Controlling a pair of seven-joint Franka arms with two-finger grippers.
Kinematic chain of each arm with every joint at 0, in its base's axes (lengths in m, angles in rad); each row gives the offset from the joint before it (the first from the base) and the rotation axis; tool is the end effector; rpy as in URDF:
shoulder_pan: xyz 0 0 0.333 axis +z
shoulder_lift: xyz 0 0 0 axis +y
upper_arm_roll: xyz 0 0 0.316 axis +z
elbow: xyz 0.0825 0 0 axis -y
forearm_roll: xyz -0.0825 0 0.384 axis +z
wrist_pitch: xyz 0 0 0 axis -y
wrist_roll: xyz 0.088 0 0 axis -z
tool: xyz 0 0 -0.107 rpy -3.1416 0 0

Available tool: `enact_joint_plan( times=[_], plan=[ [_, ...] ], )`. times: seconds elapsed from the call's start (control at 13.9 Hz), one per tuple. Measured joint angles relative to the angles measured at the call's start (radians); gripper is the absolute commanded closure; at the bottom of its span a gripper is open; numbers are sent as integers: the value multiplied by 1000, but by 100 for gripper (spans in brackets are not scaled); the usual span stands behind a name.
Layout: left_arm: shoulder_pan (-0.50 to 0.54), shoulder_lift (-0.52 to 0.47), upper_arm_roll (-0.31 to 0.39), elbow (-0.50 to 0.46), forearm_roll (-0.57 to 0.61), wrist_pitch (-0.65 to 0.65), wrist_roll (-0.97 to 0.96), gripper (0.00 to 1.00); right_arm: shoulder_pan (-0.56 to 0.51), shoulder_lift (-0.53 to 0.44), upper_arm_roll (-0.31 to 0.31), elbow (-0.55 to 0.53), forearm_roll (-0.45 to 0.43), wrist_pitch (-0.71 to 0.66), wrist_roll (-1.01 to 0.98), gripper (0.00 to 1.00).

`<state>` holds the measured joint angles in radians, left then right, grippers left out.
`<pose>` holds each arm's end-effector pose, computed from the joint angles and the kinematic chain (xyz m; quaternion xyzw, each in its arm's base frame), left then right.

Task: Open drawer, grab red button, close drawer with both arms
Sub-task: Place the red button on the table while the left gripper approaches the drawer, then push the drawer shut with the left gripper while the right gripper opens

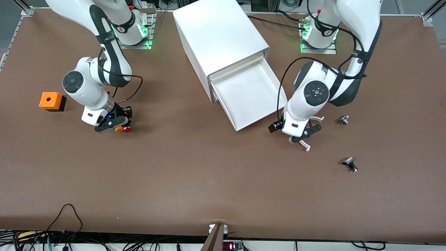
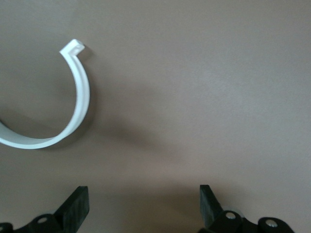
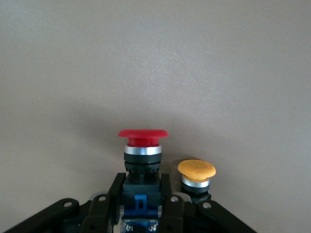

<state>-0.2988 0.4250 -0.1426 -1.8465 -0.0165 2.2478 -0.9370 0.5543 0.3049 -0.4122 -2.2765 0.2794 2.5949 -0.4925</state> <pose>0.5789 -0.2676 0.2958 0.9660 0.2559 -0.0303 0.0213 0.5347 0.0685 0.2363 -0.9777 -0.2077 -0.0278 0.0104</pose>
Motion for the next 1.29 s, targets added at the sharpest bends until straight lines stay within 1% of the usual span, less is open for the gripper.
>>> enact_joint_plan(
  times=[0.07,0.22,0.29,0.36,0.43,0.79,1.0,1.15,1.29],
  plan=[
    [-7,7,0,0,2,20,-21,0,0,1,1,0,0,2,0,43],
    [-33,19,0,0,5,38,-58,0,0,1,1,0,2,4,0,31],
    [-47,23,1,0,6,40,-82,0,0,1,1,0,6,4,0,20],
    [-59,26,0,0,8,42,-105,0,0,1,2,0,10,5,0,6],
    [-71,28,0,0,8,42,-122,0,0,1,2,0,11,5,0,1],
    [-126,44,-4,-5,19,43,-217,0,1,0,2,2,15,6,0,1],
    [-133,42,-46,-4,19,29,-272,0,4,-4,3,34,15,-12,0,1],
    [-137,41,-78,-4,19,17,-301,0,5,-7,3,93,15,-91,0,1],
    [-145,39,-111,-4,19,-22,-332,0,4,-12,-1,168,15,-195,0,1]
  ],
)
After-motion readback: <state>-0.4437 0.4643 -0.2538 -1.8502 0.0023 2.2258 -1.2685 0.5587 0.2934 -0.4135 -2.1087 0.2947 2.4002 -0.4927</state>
